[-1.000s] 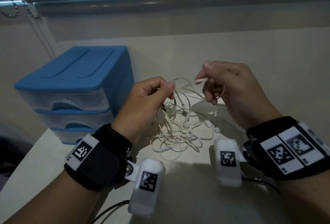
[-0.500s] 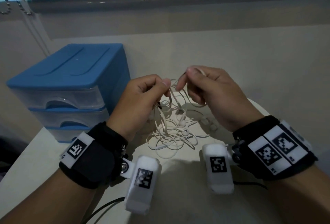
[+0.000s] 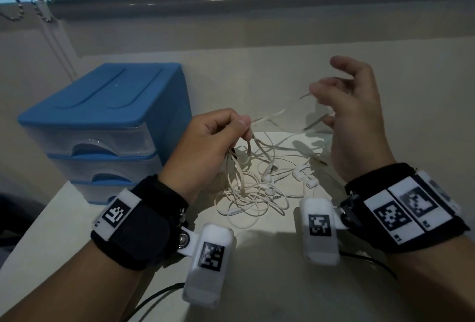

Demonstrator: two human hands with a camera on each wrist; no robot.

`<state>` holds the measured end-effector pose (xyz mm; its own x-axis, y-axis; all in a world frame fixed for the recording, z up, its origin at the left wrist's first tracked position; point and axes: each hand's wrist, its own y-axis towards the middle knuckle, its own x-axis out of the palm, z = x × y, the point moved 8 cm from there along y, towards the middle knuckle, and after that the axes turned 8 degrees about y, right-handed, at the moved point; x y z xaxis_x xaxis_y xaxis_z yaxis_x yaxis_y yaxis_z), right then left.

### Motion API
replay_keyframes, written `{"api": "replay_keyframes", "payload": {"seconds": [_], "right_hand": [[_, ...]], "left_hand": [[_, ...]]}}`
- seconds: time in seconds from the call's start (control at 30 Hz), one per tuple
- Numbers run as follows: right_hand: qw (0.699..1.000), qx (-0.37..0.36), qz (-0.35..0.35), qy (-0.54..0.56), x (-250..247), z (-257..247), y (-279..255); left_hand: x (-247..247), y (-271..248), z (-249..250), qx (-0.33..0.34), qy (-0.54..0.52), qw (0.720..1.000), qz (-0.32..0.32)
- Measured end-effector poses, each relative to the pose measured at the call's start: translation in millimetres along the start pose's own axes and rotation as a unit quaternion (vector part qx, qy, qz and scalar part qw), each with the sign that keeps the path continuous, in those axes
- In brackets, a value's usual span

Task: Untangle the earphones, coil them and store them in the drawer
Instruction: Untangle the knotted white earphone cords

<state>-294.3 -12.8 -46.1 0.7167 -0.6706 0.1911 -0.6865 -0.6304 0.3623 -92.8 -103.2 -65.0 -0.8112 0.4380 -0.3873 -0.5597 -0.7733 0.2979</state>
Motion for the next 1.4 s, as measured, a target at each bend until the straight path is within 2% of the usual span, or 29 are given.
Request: {"api": "replay_keyframes", "payload": {"seconds": [0.07, 0.13, 0.2, 0.27, 0.4, 0.57, 0.67, 0.77, 0.93, 1.07, 1.13, 1.2, 1.27, 1.4], "right_hand": [[0.995, -0.056, -0.057, -0.061, 8.9, -9.0, -4.3], [0.974, -0.108, -0.136, -0.146, 24.9, -16.0, -11.8], [0.952, -0.098, -0.229, -0.176, 42.1, -7.5, -18.3], [0.94, -0.094, -0.279, -0.174, 52.3, -0.4, -23.8], [0.953, -0.125, -0.231, -0.15, 48.1, -6.0, -20.8], [0.995, -0.093, -0.019, -0.036, 3.8, -10.5, 2.6], [0.994, -0.02, 0.087, 0.061, -20.1, -2.1, 8.8], [0.98, 0.001, 0.125, 0.155, -30.3, 2.4, 11.9], [0.95, 0.05, 0.123, 0.284, -35.8, 8.9, 15.8], [0.878, 0.102, 0.07, 0.463, -29.3, 8.2, 14.9], [0.846, 0.121, 0.052, 0.517, -27.2, 7.0, 14.1], [0.827, 0.142, 0.02, 0.543, -21.7, 3.5, 11.9], [0.835, 0.153, -0.02, 0.528, -16.1, -0.3, 9.3], [0.894, 0.152, -0.134, 0.4, 2.6, -6.0, 2.0]], "left_hand": [[-0.7, 0.4, -0.6, 0.0, 0.002, 1.0, 0.005], [-1.7, 0.6, -1.1, 0.001, 0.006, 1.0, 0.008], [-1.8, 0.5, -0.7, 0.003, 0.004, 1.0, 0.008], [-0.8, 0.2, 0.1, 0.005, 0.002, 1.0, 0.005], [0.4, 0.0, 1.3, 0.003, -0.002, 1.0, -0.002], [0.4, -0.4, 0.3, -0.009, -0.015, 1.0, 0.0], [0.4, -0.7, 1.5, -0.013, -0.008, 1.0, -0.001], [-0.3, -0.6, 1.3, -0.016, -0.008, 1.0, 0.006], [-3.6, -0.2, 0.1, -0.022, -0.004, 1.0, 0.019], [-7.5, 1.0, -3.7, -0.03, -0.01, 0.999, 0.043], [-8.9, 1.8, -4.8, -0.031, -0.024, 0.998, 0.054], [-9.5, 2.3, -4.7, -0.029, -0.033, 0.997, 0.06], [-9.1, 2.3, -3.9, -0.027, -0.036, 0.997, 0.061], [-9.9, 1.3, 0.6, -0.014, -0.073, 0.996, 0.055]]}}
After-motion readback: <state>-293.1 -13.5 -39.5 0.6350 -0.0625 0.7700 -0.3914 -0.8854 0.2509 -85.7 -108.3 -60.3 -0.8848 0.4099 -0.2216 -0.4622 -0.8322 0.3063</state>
